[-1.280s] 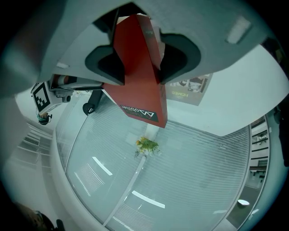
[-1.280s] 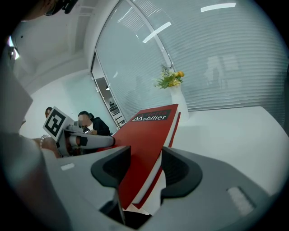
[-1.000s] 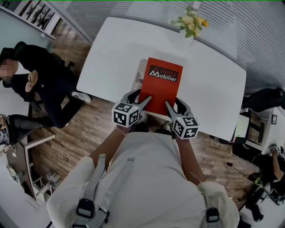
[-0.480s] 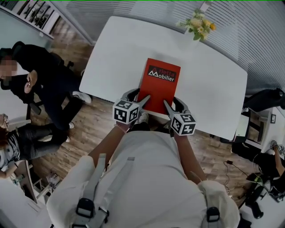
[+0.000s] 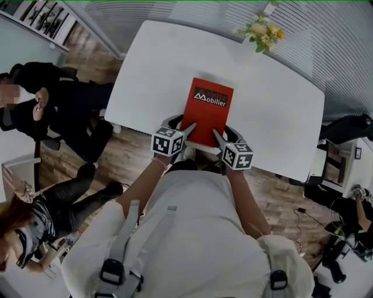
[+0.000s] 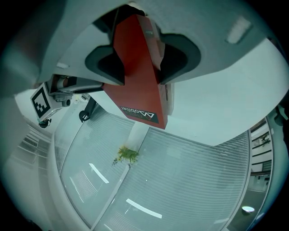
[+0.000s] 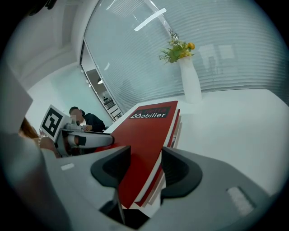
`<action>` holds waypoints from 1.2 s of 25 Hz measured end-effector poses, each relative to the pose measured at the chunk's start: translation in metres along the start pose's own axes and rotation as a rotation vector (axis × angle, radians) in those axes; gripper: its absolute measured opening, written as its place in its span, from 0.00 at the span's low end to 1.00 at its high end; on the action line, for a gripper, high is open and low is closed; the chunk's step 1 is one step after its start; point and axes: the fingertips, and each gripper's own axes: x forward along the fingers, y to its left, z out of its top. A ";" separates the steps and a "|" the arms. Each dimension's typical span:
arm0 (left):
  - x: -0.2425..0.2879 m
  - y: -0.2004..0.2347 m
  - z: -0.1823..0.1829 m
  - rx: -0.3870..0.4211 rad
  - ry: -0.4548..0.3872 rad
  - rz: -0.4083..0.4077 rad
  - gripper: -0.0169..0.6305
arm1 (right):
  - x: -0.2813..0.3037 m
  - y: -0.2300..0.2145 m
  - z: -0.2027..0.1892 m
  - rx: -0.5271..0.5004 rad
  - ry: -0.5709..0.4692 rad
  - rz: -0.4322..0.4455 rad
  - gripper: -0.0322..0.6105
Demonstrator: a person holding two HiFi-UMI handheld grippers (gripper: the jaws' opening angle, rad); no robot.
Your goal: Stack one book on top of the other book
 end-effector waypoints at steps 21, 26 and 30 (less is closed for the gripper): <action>0.021 0.019 -0.015 0.056 0.054 0.005 0.44 | 0.021 -0.019 -0.017 0.048 0.034 0.019 0.37; 0.002 0.013 0.014 0.107 -0.043 0.018 0.40 | -0.002 -0.022 0.011 -0.033 -0.059 -0.028 0.32; -0.015 -0.003 0.039 0.143 -0.134 -0.011 0.32 | -0.025 -0.014 0.033 -0.113 -0.126 -0.035 0.27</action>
